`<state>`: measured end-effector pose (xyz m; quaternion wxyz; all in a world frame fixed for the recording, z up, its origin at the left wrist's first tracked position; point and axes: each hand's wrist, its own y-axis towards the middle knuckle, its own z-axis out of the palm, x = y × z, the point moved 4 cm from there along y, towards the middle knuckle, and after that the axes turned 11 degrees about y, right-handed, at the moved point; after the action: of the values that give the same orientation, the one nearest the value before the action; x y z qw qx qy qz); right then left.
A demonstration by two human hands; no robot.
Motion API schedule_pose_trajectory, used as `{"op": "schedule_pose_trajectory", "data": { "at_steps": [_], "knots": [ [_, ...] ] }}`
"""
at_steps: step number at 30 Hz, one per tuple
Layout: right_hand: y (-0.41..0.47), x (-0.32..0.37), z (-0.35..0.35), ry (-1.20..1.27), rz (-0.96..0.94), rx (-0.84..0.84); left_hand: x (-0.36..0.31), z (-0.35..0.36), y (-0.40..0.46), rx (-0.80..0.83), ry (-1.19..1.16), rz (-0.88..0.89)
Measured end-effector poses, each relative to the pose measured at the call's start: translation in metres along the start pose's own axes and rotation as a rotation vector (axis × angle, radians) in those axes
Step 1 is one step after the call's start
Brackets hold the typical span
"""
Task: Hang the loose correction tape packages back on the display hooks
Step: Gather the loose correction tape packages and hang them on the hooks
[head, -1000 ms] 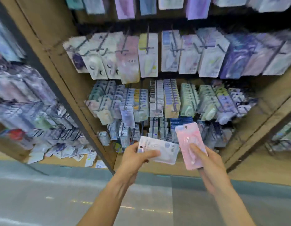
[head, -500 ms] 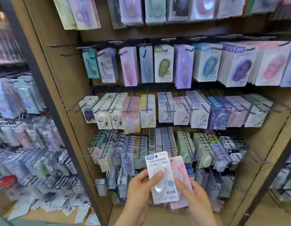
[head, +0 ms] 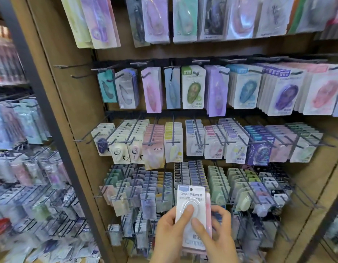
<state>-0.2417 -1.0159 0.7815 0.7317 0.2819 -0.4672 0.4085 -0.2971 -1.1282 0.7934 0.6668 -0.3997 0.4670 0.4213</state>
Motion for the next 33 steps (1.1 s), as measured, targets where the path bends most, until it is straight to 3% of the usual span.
{"op": "schedule_pose_trajectory", "data": {
  "at_steps": [4,11,20,23,33],
  "knots": [
    [0.005,-0.002,0.002,-0.064,-0.088,0.023,-0.002,-0.002,0.007,-0.009,0.058,0.082],
    [0.018,-0.013,0.006,-0.048,-0.012,0.05,0.002,-0.01,0.018,-0.068,0.063,0.104],
    [0.075,0.018,0.017,0.041,-0.131,-0.094,0.019,-0.032,0.031,-0.245,0.053,0.1],
    [0.099,0.028,0.022,0.01,-0.15,-0.115,0.021,-0.038,0.03,-0.256,0.162,0.12],
    [0.116,0.026,0.022,0.03,-0.11,-0.168,0.005,-0.044,0.017,-0.207,0.104,0.178]
  ]
}}
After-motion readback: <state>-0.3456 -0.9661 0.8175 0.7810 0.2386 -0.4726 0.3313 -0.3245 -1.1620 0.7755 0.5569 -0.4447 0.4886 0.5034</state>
